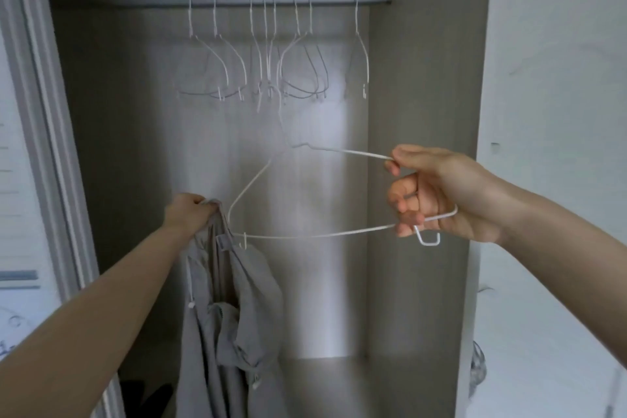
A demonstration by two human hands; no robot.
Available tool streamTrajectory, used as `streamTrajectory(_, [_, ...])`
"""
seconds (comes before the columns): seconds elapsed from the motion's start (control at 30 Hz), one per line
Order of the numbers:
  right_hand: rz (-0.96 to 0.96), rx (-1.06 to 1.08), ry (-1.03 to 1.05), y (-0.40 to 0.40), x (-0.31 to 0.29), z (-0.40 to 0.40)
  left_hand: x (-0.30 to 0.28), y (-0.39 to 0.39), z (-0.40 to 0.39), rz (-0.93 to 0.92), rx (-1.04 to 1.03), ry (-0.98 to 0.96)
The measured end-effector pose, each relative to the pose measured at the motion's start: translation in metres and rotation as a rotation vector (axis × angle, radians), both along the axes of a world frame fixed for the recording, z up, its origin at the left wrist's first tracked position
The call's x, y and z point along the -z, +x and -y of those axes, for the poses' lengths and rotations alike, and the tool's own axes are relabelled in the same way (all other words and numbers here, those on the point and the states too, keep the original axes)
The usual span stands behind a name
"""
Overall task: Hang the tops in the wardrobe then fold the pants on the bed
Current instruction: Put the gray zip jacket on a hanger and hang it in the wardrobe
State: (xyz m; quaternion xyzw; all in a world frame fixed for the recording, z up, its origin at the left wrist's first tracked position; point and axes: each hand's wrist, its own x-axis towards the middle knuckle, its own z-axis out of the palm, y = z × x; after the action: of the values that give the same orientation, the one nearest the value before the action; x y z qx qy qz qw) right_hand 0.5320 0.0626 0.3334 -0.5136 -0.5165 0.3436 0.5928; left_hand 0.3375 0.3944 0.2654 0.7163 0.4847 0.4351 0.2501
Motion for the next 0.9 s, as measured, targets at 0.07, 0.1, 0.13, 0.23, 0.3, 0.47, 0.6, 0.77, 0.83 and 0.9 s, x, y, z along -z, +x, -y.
streamTrajectory(0.07, [-0.023,-0.036,0.024,0.003,0.001,-0.002,0.001,-0.006,-0.001,0.038,-0.02,-0.032])
streamTrajectory(0.1, [-0.036,-0.05,0.03,0.003,0.002,-0.005,0.002,-0.009,-0.001,0.096,-0.009,-0.068])
streamTrajectory(0.13, [-0.042,-0.06,0.022,0.003,0.005,-0.009,0.003,-0.012,-0.001,0.187,0.026,-0.132])
streamTrajectory(0.23, [-0.03,-0.074,-0.026,0.0,0.022,-0.029,0.002,-0.016,0.006,0.395,0.161,-0.298])
streamTrajectory(0.3, [-0.044,-0.09,-0.04,-0.003,0.037,-0.044,-0.005,-0.011,0.018,0.389,0.233,-0.316])
streamTrajectory(0.47, [-0.01,-0.081,-0.007,-0.007,0.084,-0.072,-0.026,0.013,0.056,0.444,0.444,-0.292])
streamTrajectory(0.6, [-0.098,-0.068,0.194,-0.007,0.105,-0.083,-0.053,0.012,0.076,0.604,0.73,-0.349])
streamTrajectory(0.77, [-0.211,0.011,0.321,0.0,0.114,-0.083,-0.072,-0.012,0.079,-0.485,0.412,0.529])
streamTrajectory(0.83, [-0.222,0.022,0.341,-0.001,0.117,-0.082,-0.075,-0.021,0.078,-0.544,0.37,0.586])
streamTrajectory(0.9, [-0.239,-0.024,0.342,-0.002,0.12,-0.082,-0.074,-0.026,0.079,-0.353,0.524,0.479])
